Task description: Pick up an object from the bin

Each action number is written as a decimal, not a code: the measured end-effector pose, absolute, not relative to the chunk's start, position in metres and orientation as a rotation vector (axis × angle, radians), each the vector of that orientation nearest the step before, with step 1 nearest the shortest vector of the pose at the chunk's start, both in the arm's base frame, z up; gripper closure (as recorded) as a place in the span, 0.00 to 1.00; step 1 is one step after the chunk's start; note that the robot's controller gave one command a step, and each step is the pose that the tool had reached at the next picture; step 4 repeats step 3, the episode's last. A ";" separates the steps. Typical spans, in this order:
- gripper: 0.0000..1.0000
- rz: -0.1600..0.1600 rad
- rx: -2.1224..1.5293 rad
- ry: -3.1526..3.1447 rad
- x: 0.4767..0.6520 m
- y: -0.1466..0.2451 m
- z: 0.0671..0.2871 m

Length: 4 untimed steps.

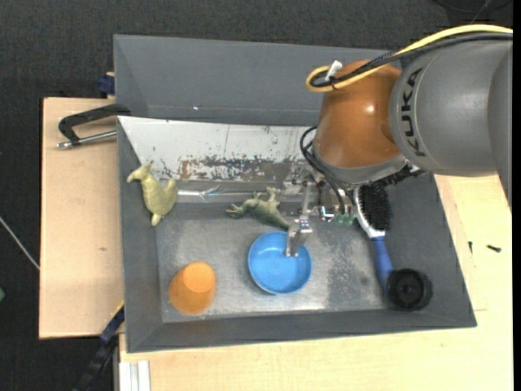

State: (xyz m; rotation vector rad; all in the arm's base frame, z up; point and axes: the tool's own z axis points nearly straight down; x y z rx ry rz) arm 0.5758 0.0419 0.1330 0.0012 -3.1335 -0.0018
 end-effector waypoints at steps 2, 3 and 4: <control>1.00 -0.007 0.187 -3.178 0.600 0.038 0.083; 1.00 0.001 0.219 -3.150 0.591 0.006 0.234; 1.00 0.001 0.219 -3.150 0.591 0.006 0.234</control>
Offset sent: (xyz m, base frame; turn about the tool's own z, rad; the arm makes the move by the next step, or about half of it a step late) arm 0.0125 -0.0064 -0.0630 -0.1193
